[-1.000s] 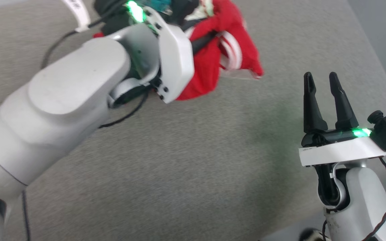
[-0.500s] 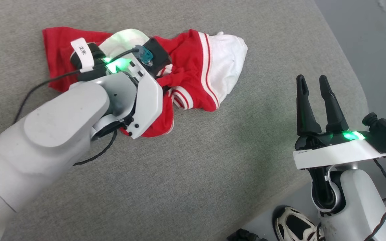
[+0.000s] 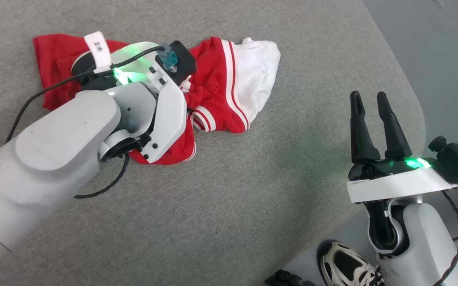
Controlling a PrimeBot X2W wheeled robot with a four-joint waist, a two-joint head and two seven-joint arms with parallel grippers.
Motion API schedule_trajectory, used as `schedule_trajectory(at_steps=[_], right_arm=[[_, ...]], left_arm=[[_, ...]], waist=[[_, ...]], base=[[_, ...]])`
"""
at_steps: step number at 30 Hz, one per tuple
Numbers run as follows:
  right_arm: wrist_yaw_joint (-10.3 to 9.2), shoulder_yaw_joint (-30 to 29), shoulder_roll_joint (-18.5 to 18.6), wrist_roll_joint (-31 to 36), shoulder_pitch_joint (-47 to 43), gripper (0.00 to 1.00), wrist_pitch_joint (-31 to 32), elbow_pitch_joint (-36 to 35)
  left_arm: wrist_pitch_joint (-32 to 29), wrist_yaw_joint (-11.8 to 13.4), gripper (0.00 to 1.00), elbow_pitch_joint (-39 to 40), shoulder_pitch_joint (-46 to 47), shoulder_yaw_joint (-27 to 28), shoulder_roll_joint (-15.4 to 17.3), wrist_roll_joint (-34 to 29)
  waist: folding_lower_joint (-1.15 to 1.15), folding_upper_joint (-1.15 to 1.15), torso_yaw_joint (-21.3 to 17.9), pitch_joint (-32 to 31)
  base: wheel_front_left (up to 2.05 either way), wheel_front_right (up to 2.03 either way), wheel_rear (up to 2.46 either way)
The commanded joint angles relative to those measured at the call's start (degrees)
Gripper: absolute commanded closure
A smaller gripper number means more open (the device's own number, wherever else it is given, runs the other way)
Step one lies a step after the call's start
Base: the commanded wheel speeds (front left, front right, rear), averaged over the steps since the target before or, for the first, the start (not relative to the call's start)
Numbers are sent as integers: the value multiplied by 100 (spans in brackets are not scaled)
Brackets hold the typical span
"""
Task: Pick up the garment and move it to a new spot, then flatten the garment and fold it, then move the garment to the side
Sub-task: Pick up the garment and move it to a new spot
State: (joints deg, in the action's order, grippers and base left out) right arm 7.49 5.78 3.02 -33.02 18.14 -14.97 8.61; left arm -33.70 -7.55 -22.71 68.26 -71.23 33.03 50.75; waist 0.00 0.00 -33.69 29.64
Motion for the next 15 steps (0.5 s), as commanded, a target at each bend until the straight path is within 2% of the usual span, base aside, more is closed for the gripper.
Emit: schedule_trajectory(at_steps=[1, 3, 4, 10, 15], right_arm=[[1, 25, -8, 85, 2, 0, -30, 19], [1, -5, -12, 195, 29, 0, -30, 30], [1, -23, -9, 263, 33, 0, -30, 39], [1, -153, -7, 791, 60, 0, -30, 126], [1, -316, -3, 1295, 36, 0, -30, 212]], left_arm=[[-128, 13, 13, -358, -461, -368, 382, 127], [52, 15, 2, -331, -310, -327, 295, 181], [141, 16, 0, -325, -233, -307, 248, 224], [951, 18, 0, -186, 188, -221, -61, 600], [1931, 14, 0, -190, 117, -218, -180, 1035]], waist=[[0, 0, 56, -70], [0, 0, 188, -150], [0, 0, 261, -196], [0, 0, 868, -500], [0, 0, 1416, -772]], base=[[0, 0, 0], [0, 0, 0], [0, 0, 0], [0, 0, 0], [0, 0, 0]])
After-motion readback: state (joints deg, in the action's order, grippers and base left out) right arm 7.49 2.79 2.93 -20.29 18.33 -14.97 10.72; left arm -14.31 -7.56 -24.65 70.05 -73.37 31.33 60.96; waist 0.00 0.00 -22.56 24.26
